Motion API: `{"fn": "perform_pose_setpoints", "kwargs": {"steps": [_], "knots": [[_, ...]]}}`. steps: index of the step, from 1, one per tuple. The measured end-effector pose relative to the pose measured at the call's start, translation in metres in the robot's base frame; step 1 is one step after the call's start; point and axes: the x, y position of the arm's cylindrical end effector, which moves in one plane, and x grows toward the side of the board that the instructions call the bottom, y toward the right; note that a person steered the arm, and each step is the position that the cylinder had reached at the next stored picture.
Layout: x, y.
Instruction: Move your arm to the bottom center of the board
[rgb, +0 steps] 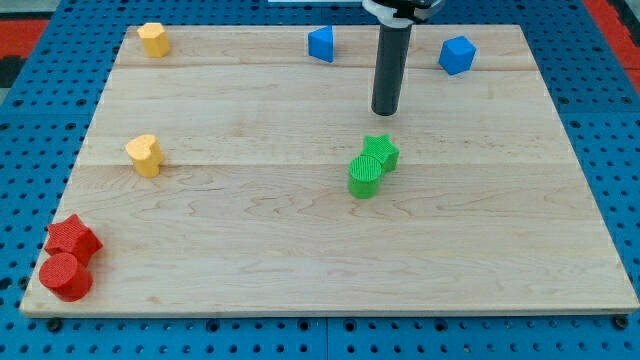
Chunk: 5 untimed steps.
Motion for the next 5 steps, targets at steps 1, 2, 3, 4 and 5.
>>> {"fn": "perform_pose_setpoints", "kwargs": {"steps": [1,2,3,4,5], "knots": [[0.000,0.001],[0.001,0.007],[0.011,0.046],[0.076,0.074],[0.190,0.068]]}}
